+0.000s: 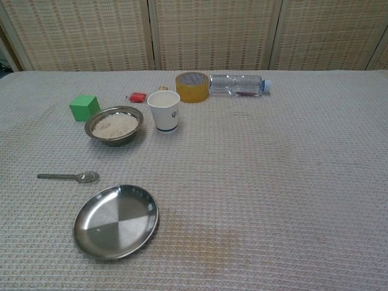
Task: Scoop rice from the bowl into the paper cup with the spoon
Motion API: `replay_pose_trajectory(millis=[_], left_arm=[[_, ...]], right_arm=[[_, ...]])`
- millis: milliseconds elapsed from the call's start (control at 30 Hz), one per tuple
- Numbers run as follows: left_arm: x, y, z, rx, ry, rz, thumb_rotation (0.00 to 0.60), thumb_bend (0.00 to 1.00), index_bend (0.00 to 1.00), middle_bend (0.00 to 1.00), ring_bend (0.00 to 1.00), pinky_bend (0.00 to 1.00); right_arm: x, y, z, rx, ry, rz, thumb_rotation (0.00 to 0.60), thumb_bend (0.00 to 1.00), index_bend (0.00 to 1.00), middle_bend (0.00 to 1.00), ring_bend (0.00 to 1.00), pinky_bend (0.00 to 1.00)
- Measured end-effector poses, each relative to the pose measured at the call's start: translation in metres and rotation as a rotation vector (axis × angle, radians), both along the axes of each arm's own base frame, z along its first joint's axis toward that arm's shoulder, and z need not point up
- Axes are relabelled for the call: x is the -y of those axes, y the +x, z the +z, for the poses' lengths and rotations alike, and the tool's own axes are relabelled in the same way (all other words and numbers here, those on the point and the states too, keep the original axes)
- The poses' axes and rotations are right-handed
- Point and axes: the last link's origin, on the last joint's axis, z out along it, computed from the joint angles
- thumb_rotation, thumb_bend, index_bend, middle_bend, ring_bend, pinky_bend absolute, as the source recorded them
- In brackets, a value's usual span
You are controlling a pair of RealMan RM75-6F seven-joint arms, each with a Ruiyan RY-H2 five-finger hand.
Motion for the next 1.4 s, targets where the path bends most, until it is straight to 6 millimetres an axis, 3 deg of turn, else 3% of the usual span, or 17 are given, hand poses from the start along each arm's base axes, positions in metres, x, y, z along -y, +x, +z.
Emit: replay_pose_trajectory(millis=[267, 367, 433, 533, 567, 633, 767, 900, 1033, 1400], left_arm=[[-0.002, 0.002, -0.010, -0.016, -0.030, 0.001, 0.600, 0.40, 0.00, 0.00, 0.00, 0.11], [-0.002, 0.007, -0.014, -0.014, -0.041, -0.025, 0.600, 0.41, 0.00, 0.03, 0.03, 0.20], [-0.004, 0.014, -0.020, -0.007, -0.050, -0.057, 0.600, 0.41, 0.00, 0.13, 0.15, 0.35], [-0.008, 0.026, -0.030, -0.012, -0.066, -0.111, 0.600, 0.41, 0.01, 0.40, 0.42, 0.56], [-0.011, 0.030, -0.033, -0.015, -0.070, -0.125, 0.600, 0.41, 0.03, 0.53, 0.54, 0.64], [-0.016, 0.036, -0.042, -0.029, -0.079, -0.148, 0.600, 0.41, 0.07, 0.68, 0.68, 0.73], [-0.027, 0.044, -0.060, -0.071, -0.112, -0.168, 0.600, 0.41, 0.12, 0.86, 0.83, 0.83], [-0.040, 0.049, -0.081, -0.109, -0.159, -0.159, 0.600, 0.41, 0.19, 0.97, 0.92, 0.90], [-0.052, 0.054, -0.098, -0.125, -0.174, -0.159, 0.600, 0.41, 0.32, 1.00, 0.99, 0.98], [-0.076, 0.051, -0.131, -0.169, -0.218, -0.135, 0.600, 0.41, 0.40, 1.00, 1.00, 1.00]], right_arm=[[0.000, 0.001, 0.001, 0.007, 0.006, 0.005, 0.600, 0.17, 0.00, 0.00, 0.00, 0.00], [0.000, 0.000, -0.001, 0.002, 0.016, 0.002, 0.600, 0.17, 0.00, 0.00, 0.00, 0.00], [0.001, -0.002, -0.003, -0.004, 0.028, -0.006, 0.600, 0.17, 0.00, 0.00, 0.00, 0.00], [0.002, -0.003, -0.006, -0.010, 0.042, -0.017, 0.600, 0.17, 0.00, 0.00, 0.00, 0.00], [0.001, -0.003, -0.007, -0.011, 0.044, -0.017, 0.600, 0.17, 0.00, 0.00, 0.00, 0.00], [0.001, -0.002, -0.007, -0.009, 0.041, -0.014, 0.600, 0.17, 0.00, 0.00, 0.00, 0.00], [0.000, 0.000, -0.005, 0.001, 0.026, 0.002, 0.600, 0.17, 0.00, 0.00, 0.00, 0.00], [-0.001, 0.000, -0.004, 0.009, 0.026, 0.000, 0.600, 0.17, 0.00, 0.00, 0.00, 0.00], [0.001, -0.002, -0.005, 0.006, 0.033, -0.012, 0.600, 0.17, 0.00, 0.00, 0.00, 0.00], [0.007, -0.007, -0.005, 0.004, 0.041, -0.046, 0.600, 0.17, 0.00, 0.00, 0.00, 0.00]])
